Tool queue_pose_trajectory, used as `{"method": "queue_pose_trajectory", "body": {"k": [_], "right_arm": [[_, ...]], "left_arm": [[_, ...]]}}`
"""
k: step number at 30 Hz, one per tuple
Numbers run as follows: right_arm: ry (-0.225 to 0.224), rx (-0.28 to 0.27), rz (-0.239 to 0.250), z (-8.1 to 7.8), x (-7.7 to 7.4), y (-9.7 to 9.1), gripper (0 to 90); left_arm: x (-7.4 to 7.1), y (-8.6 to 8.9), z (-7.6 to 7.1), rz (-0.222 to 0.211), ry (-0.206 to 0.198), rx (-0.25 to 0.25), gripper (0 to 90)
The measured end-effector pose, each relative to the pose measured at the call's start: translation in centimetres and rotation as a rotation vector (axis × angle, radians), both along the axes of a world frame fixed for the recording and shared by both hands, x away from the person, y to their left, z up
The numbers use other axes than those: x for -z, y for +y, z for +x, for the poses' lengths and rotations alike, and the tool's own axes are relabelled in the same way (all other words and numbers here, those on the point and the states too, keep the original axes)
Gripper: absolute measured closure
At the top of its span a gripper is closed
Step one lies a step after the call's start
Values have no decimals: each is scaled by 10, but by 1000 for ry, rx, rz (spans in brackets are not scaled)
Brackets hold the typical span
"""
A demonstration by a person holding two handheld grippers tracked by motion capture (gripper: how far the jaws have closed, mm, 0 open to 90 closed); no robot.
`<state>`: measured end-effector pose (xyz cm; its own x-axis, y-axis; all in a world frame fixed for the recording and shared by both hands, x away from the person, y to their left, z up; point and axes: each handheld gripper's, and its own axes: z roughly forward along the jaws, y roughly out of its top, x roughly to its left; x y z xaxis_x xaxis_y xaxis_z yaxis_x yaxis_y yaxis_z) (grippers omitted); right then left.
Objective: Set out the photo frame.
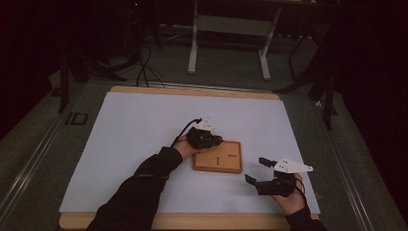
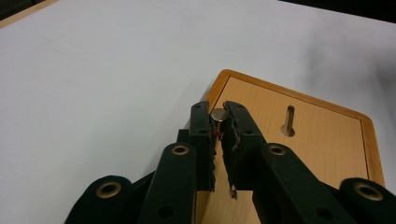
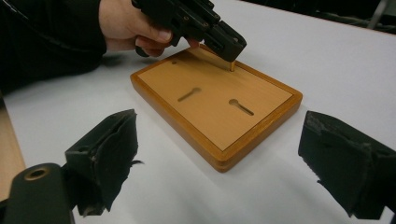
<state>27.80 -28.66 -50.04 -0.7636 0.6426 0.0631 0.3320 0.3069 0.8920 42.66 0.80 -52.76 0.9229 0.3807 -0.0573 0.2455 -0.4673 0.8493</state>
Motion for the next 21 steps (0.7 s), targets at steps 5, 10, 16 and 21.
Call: {"method": "queue_pose_trajectory", "body": {"k": [5, 10, 16, 21], "right_arm": [[-10, -18, -49, 0, 3, 4, 134], [-85, -25, -129, -4, 3, 8, 169], [-204, -20, -253, -10, 3, 14, 282], [-274, -68, -388, -13, 10, 23, 316]], "left_arm": [[-1, 0, 2, 6, 10, 0, 834], [-2, 0, 6, -1, 55, 2, 836], [-3, 1, 13, -13, 114, 10, 838], [-4, 2, 20, -14, 155, 22, 839]]}}
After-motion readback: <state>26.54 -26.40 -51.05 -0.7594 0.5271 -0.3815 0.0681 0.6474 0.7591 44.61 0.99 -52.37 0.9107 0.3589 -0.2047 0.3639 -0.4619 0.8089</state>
